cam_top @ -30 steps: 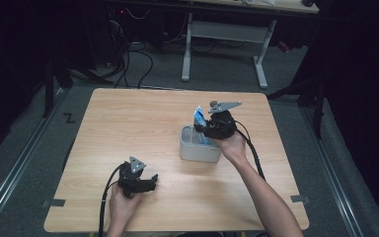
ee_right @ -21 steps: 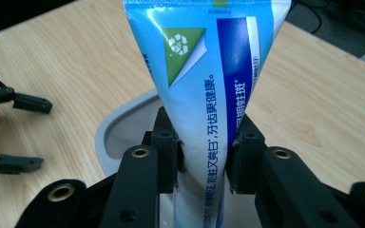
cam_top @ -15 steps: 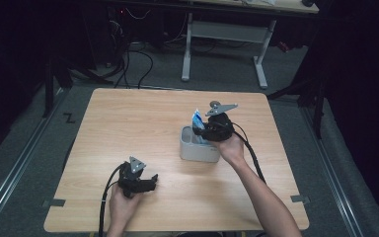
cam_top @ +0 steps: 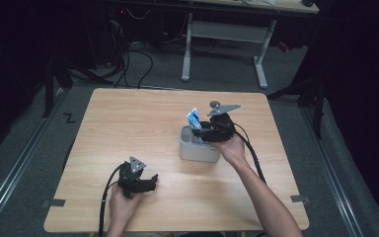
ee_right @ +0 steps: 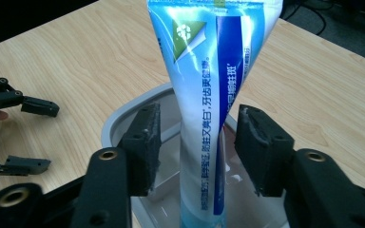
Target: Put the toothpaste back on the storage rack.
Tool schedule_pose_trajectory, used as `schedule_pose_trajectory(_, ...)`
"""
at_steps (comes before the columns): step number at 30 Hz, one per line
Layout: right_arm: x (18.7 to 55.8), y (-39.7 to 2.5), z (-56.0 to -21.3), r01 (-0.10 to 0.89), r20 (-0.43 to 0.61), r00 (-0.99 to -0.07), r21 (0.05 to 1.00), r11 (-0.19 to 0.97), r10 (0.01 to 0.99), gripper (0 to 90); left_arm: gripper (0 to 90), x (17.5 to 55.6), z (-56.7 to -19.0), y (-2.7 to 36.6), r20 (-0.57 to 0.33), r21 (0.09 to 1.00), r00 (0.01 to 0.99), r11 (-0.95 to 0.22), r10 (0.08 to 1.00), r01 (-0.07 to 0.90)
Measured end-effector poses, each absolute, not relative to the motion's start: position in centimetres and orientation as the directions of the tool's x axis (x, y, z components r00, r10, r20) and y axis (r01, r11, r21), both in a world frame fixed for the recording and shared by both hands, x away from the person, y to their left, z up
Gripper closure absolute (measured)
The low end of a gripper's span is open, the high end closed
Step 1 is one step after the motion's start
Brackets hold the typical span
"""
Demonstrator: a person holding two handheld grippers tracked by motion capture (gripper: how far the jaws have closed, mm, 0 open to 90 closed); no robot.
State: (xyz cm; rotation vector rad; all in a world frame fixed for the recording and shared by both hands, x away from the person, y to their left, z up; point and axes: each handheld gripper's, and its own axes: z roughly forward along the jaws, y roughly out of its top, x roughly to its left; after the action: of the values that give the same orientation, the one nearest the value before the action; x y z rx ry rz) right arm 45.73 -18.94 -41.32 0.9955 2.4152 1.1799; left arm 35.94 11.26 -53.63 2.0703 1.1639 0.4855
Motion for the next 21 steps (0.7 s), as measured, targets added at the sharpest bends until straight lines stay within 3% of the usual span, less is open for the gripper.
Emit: schedule_pose_trajectory(21, 44.3, -21.3, -39.7, 0.434, 0.065, -0.693, 0.833, 0.344, 0.718, 45.9, 17.3, 35.9, -53.6, 11.3, -0.014, 0.731, 0.523, -0.348, 0.852, 0.587)
